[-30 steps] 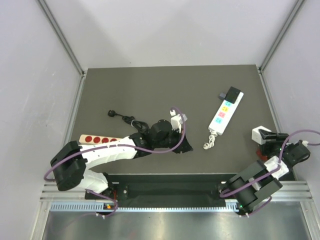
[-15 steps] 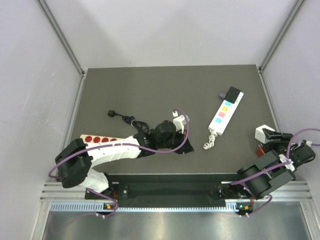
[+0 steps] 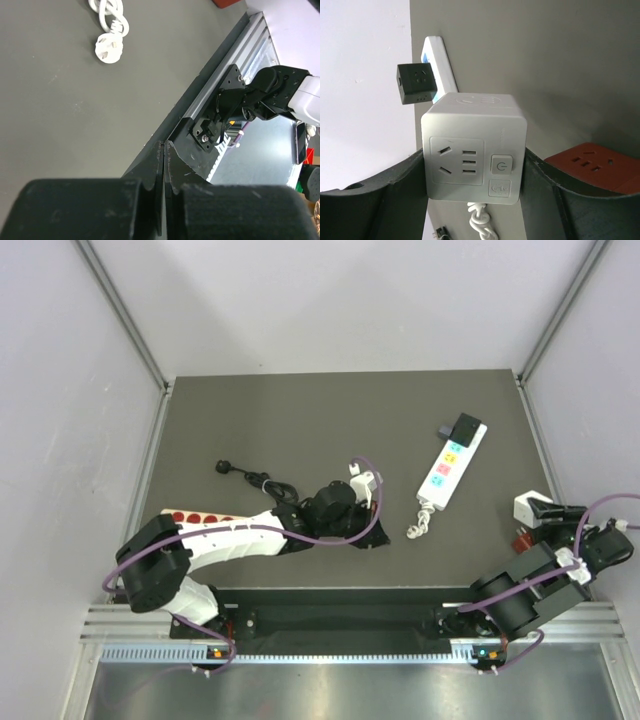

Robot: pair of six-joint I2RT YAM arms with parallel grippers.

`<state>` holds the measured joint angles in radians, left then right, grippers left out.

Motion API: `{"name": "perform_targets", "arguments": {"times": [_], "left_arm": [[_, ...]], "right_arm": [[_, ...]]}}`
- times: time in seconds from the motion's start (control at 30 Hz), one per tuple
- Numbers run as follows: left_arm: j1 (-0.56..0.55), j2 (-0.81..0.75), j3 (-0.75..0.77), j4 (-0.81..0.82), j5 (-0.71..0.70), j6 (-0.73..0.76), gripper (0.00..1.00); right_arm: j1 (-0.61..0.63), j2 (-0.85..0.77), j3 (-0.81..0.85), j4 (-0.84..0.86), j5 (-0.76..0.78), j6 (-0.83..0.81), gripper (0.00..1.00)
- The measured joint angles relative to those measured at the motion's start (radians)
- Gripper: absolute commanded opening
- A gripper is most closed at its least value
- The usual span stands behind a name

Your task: Pull the plug off the socket

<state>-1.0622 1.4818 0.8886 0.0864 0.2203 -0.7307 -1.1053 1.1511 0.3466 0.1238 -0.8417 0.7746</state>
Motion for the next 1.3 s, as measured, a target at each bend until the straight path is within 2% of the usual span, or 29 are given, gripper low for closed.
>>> {"name": "perform_targets", "arguments": {"times": [0.23, 0.5, 0.67, 0.87, 1.17, 1.3], "left_arm": [[0.000, 0.010, 0.008, 0.000, 0.008, 0.000, 0.00], [-0.002, 0.016, 0.035, 0.000, 0.018, 0.000, 0.00], [-0.003, 0.015, 0.035, -0.004, 0.017, 0.001, 0.00], [-0.003, 0.014, 0.035, -0.005, 0.014, 0.001, 0.00], [-0.003, 0.014, 0.035, -0.005, 0.018, 0.000, 0.00], [-0.003, 0.013, 0.031, -0.005, 0.017, 0.000, 0.00]], "right_arm": [[0.021, -0.001, 0.008, -0.003, 0.025, 0.005, 0.22], [0.196, -0.054, 0.074, 0.002, 0.159, 0.080, 0.21], [0.229, -0.092, 0.087, -0.003, 0.253, 0.092, 0.22], [0.233, 0.007, 0.111, 0.014, 0.291, 0.082, 0.23], [0.245, 0.146, 0.117, 0.055, 0.295, 0.046, 0.28], [0.246, 0.143, 0.118, 0.046, 0.314, 0.013, 0.40]]}}
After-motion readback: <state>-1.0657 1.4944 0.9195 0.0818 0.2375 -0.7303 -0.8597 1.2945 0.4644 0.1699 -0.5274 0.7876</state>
